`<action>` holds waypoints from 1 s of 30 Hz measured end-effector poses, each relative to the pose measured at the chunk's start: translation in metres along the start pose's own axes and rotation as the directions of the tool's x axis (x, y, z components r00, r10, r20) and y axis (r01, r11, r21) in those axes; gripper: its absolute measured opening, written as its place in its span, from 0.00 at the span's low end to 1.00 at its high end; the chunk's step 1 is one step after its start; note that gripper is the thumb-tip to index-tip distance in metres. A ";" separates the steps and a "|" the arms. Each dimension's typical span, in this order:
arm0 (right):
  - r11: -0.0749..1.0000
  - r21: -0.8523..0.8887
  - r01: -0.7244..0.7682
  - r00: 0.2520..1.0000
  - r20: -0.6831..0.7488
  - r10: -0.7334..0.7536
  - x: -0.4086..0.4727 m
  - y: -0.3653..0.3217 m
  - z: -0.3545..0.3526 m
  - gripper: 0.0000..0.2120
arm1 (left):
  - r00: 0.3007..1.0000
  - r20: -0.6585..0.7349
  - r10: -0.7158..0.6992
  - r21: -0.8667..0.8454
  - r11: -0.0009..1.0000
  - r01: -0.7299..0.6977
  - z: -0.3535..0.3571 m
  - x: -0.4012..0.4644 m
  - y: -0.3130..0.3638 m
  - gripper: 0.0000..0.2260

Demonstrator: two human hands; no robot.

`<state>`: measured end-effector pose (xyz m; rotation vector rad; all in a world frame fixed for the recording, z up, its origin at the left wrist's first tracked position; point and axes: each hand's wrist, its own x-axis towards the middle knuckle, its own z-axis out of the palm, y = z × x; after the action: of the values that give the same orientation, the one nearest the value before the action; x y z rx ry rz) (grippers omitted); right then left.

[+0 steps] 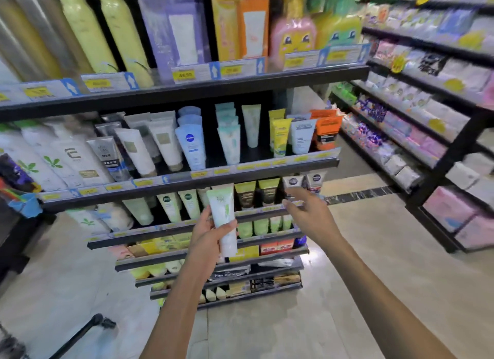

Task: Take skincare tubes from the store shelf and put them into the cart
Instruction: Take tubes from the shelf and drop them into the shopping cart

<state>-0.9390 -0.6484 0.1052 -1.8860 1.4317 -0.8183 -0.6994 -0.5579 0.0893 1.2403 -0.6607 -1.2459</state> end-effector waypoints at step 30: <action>0.763 -0.583 0.278 0.938 -0.004 -0.346 0.155 0.071 -0.063 0.18 | 0.873 -0.175 0.456 0.347 0.858 -0.378 0.154 0.157 0.065 0.25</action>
<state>-0.9958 -0.8214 0.1042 -2.6377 1.5767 -0.6908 -0.7760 -0.7638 0.1550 1.3831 -0.9018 -0.6211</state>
